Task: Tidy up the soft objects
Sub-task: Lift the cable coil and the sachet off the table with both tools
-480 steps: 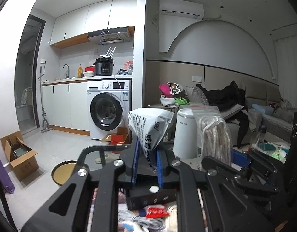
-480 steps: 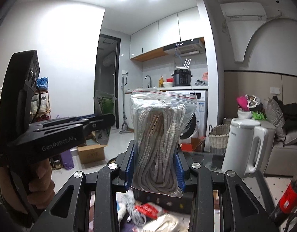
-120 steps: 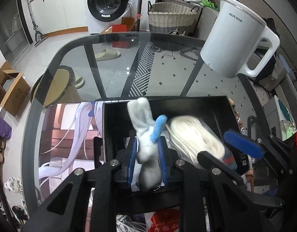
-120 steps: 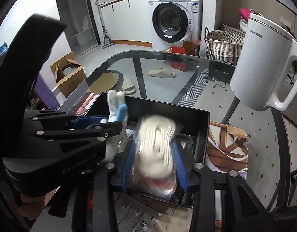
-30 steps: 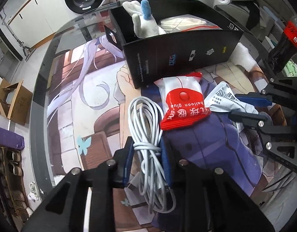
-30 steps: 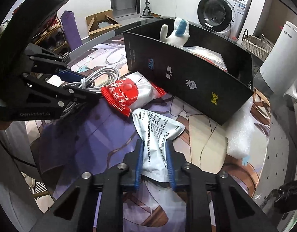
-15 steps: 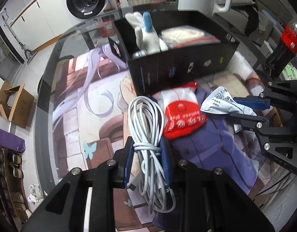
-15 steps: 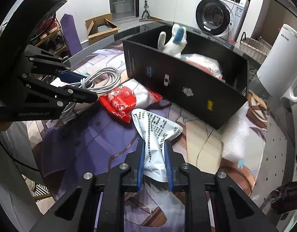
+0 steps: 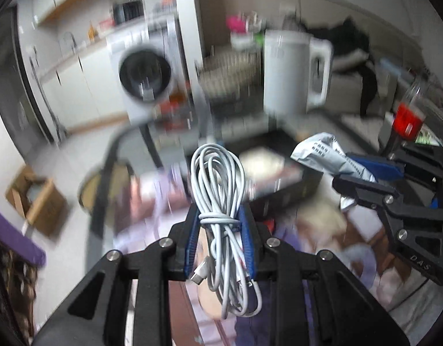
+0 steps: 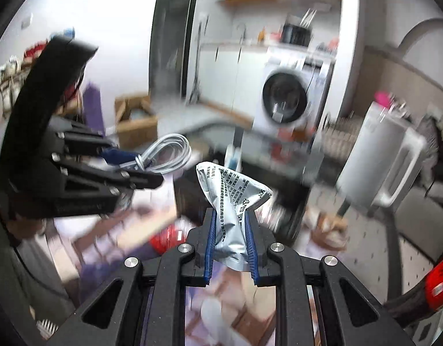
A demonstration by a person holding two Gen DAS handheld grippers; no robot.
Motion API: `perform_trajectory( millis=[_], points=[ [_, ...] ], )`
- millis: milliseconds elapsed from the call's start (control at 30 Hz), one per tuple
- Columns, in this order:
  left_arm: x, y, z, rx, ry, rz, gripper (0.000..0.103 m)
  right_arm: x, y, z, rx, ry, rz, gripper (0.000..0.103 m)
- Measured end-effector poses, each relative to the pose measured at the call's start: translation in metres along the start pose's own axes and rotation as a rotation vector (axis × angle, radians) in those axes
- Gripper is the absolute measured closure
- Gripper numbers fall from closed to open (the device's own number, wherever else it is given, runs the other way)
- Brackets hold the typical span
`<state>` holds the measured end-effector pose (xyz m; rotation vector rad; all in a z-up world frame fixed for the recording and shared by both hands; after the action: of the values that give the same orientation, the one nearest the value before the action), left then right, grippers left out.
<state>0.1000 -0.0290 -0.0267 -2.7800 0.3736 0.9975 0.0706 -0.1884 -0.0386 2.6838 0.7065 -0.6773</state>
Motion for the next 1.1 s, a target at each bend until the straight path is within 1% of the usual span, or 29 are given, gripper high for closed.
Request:
perform_trajectory(
  millis=[33, 67, 133, 200, 233, 333, 400, 433, 667, 800, 967, 1100],
  points=[
    [-0.008, 0.001, -0.005, 0.009, 0.052, -0.008, 0.078, -0.008, 0.002, -0.005, 0.008, 0.044, 0.003, 0.085],
    [-0.019, 0.003, -0.010, 0.014, 0.110, -0.015, 0.078, -0.019, 0.003, -0.010, 0.017, 0.107, 0.003, 0.085],
    [-0.043, 0.004, -0.018, 0.004, 0.244, -0.040, 0.078, -0.041, 0.006, -0.020, 0.018, 0.224, 0.041, 0.084],
    [-0.061, 0.005, -0.022, 0.002, 0.334, -0.032, 0.078, -0.058, 0.007, -0.024, 0.025, 0.320, 0.048, 0.084],
    [-0.068, 0.005, -0.023, 0.003, 0.374, -0.040, 0.078, -0.066, 0.007, -0.025, 0.019, 0.357, 0.065, 0.084],
    [-0.087, 0.009, -0.022, 0.029, 0.474, -0.067, 0.078, -0.084, 0.004, -0.029, -0.007, 0.446, 0.110, 0.084],
    [-0.092, 0.008, -0.021, 0.051, 0.504, -0.064, 0.078, -0.088, 0.003, -0.032, -0.009, 0.458, 0.100, 0.084],
    [-0.094, 0.008, -0.020, 0.056, 0.507, -0.057, 0.078, -0.087, 0.002, -0.032, -0.010, 0.459, 0.097, 0.084],
    [-0.100, 0.000, -0.018, 0.028, 0.496, -0.054, 0.078, -0.080, 0.003, -0.030, -0.009, 0.449, 0.089, 0.084],
    [-0.102, -0.001, -0.019, 0.014, 0.498, -0.050, 0.078, -0.082, -0.002, -0.027, 0.002, 0.452, 0.092, 0.084],
    [-0.101, 0.002, -0.023, 0.012, 0.510, -0.057, 0.078, -0.074, 0.005, -0.032, 0.024, 0.450, 0.087, 0.084],
    [-0.094, 0.001, -0.033, -0.013, 0.510, -0.054, 0.078, -0.067, 0.007, -0.041, 0.026, 0.456, 0.090, 0.084]
  ],
)
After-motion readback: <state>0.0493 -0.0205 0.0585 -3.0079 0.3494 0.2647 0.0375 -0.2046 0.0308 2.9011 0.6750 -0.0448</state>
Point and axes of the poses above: each gripper's, at about its wrist camera, not at the fingertips, and x roughly the way its jaws point, y to its right, z to its underside, the point moved 3 cm from there along x, roughly the way its jaws point, and after that the axes turned 2 degrees about y, right-handed, at the moved point
